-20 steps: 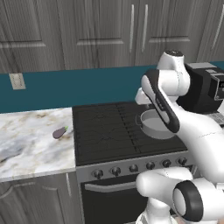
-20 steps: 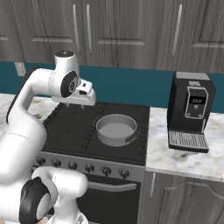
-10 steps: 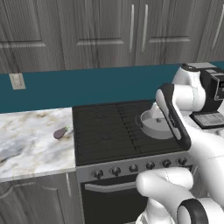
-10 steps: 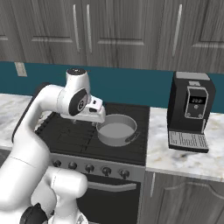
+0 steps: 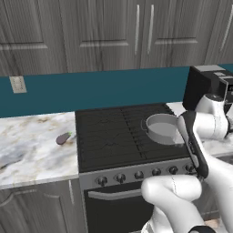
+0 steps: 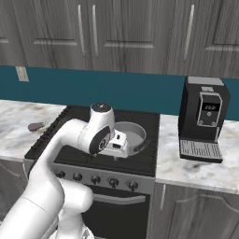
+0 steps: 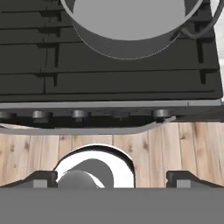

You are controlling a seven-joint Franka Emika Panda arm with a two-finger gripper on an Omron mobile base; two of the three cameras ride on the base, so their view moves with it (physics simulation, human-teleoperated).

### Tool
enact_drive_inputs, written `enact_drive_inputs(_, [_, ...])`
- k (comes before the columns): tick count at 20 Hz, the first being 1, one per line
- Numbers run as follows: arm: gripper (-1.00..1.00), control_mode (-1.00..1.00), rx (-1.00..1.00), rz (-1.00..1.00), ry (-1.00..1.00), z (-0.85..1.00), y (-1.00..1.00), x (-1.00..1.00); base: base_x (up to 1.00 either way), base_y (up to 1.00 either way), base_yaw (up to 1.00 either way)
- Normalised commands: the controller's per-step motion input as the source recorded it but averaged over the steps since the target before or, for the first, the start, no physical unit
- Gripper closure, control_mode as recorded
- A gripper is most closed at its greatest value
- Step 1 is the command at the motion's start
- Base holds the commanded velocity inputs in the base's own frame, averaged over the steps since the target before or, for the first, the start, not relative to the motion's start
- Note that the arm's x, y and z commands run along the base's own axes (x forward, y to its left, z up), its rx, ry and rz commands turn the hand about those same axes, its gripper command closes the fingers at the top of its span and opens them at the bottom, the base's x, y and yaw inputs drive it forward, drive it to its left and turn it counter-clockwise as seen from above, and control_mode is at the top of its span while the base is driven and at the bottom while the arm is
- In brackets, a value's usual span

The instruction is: Turn on the burner for the pot on the stove. Wait thirty seconds for the pot to heat up. Then add the eggplant to the pot.

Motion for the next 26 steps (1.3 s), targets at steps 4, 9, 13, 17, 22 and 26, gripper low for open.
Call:
enact_drive_inputs(4, [-1.00, -1.00, 0.00, 0.00, 0.00, -0.83, -0.66, -0.30, 0.00, 0.00, 0.00])
enact_drive_inputs(9, [-1.00, -1.00, 0.01, 0.00, 0.00, -0.76, -0.43, -0.13, 0.00, 0.00, 0.00])
enact_drive_inputs(13, [-1.00, -1.00, 0.10, 0.00, -0.14, -0.55, -0.37, -0.11, 0.00, 0.00, 0.00])
enact_drive_inputs(17, [-1.00, -1.00, 0.09, 0.00, -0.33, -0.39, -0.24, -0.02, 0.00, 0.00, 0.00])
enact_drive_inputs(22, [-1.00, -1.00, 0.05, 0.00, -0.41, -0.43, -0.16, 0.00, 0.00, 0.00, 0.00])
enact_drive_inputs(26, [-1.00, -1.00, 0.01, 0.00, -0.45, -0.60, -0.09, -0.01, 0.00, 0.00, 0.00])
